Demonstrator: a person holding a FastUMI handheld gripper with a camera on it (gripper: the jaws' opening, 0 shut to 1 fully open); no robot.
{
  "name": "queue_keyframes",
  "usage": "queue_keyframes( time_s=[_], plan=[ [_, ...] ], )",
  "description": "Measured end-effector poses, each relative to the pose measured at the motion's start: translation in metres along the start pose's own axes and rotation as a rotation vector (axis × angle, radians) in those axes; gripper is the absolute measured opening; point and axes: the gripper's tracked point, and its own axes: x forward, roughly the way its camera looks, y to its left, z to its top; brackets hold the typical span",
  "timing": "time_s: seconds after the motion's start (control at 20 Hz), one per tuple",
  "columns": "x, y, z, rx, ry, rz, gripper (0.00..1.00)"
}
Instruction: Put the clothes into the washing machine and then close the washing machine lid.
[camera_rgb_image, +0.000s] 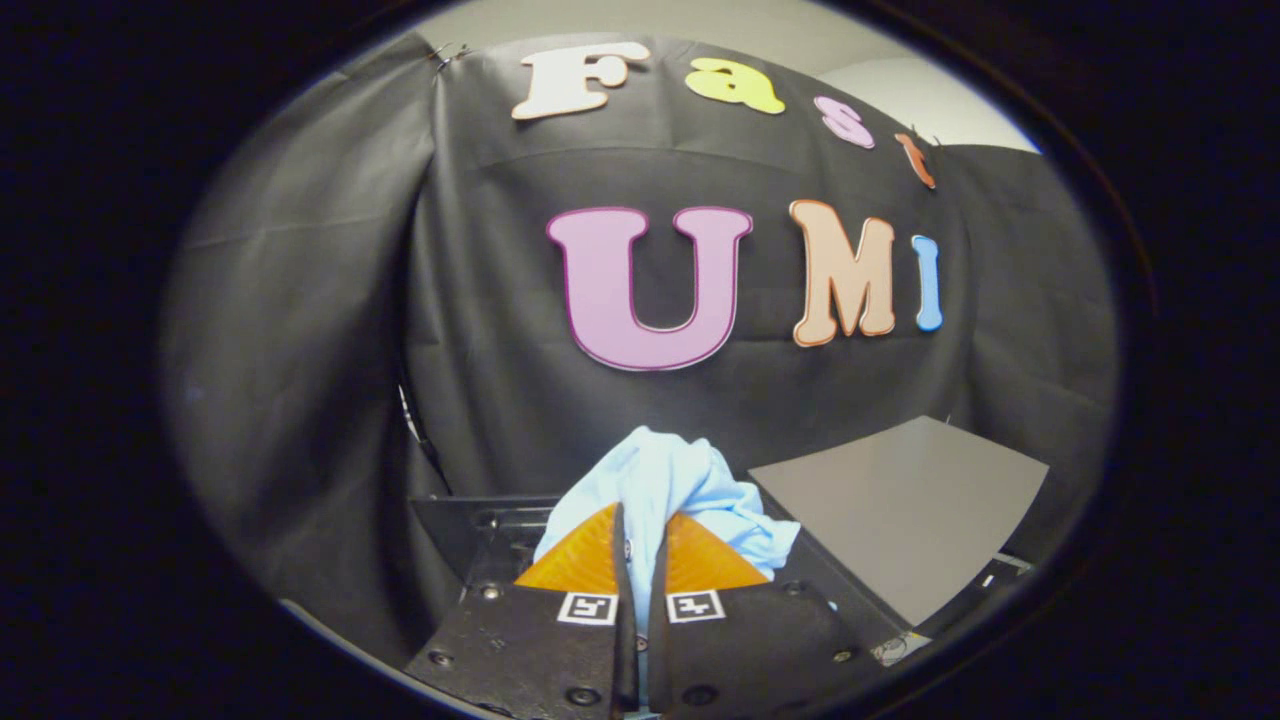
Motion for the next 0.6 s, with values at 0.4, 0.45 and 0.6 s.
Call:
queue_keyframes(
  time_s=[0.4, 0.45, 0.6],
  plan=[
    [0.022, 0.017, -0.098, 0.023, 0.025, 0.027, 0.04],
    [0.026, 0.016, -0.110, 0.025, 0.028, 0.022, 0.04],
    [0.042, 0.024, -0.152, 0.023, 0.059, 0.035, 0.04]
  ],
)
